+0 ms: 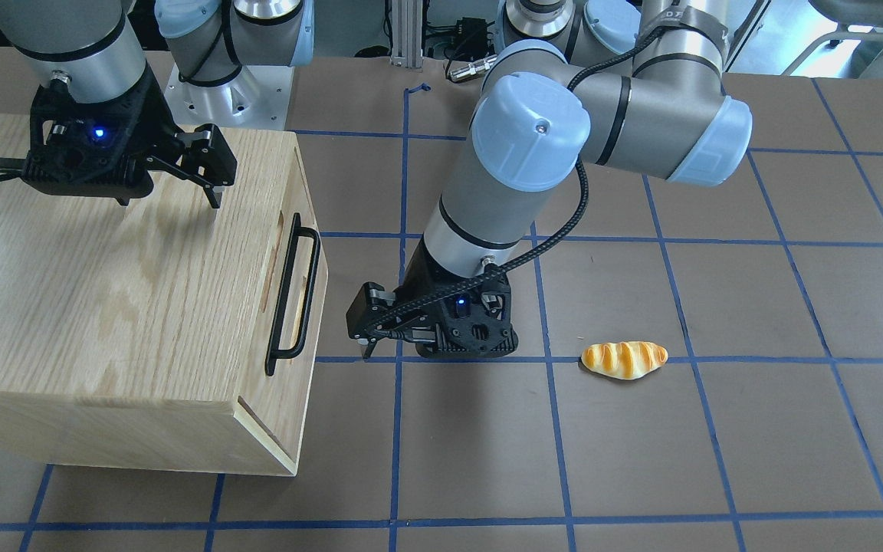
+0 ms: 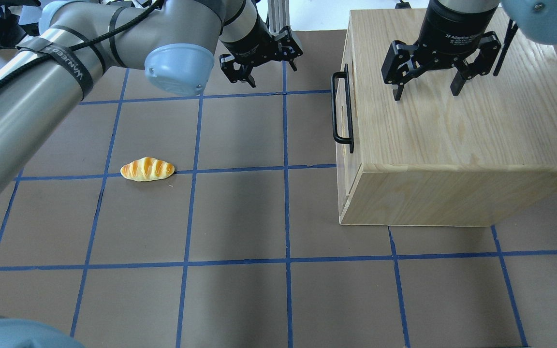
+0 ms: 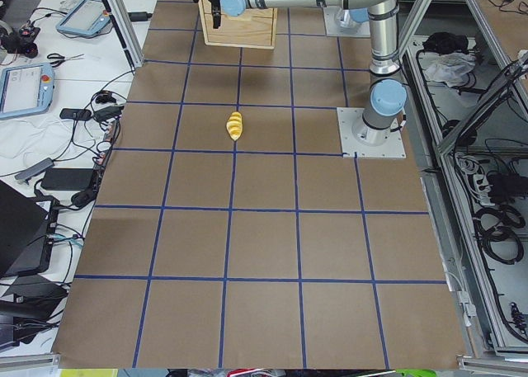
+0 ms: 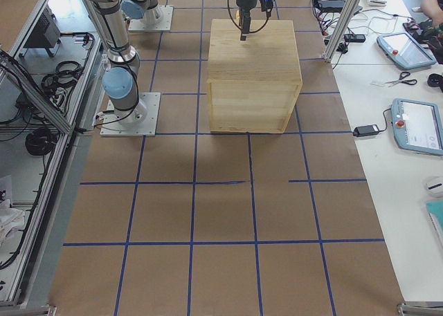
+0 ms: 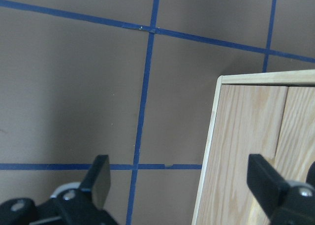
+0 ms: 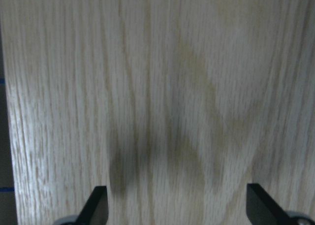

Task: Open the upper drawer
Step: 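Move the left gripper toward the black handle of the upper drawer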

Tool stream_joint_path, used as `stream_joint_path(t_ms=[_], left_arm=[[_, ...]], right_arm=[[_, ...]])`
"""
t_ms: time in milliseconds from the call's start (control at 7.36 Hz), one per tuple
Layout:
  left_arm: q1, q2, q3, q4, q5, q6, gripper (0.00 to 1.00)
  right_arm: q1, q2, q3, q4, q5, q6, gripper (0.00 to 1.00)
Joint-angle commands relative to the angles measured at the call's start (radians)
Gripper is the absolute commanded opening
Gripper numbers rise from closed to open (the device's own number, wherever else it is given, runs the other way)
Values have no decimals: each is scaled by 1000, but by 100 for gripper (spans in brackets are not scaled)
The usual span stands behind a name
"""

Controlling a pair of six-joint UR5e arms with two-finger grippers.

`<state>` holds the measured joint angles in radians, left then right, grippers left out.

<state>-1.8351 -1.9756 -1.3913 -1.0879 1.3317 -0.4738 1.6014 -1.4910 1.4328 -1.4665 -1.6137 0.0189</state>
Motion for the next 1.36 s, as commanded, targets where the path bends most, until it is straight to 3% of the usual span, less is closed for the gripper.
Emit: stream_joint_path(t_ms=[0,136,1222], left_arm=[[-36,-11,-5,-1,-34,-34,100],[-36,1,1,-1,-89,-51,100],[-90,-16,-15,0,-82,-54,100]], right_arm=[[0,0,0,0,0,0,100],[0,0,0,0,0,1,100],[-1,0,0,0,0,1,100]])
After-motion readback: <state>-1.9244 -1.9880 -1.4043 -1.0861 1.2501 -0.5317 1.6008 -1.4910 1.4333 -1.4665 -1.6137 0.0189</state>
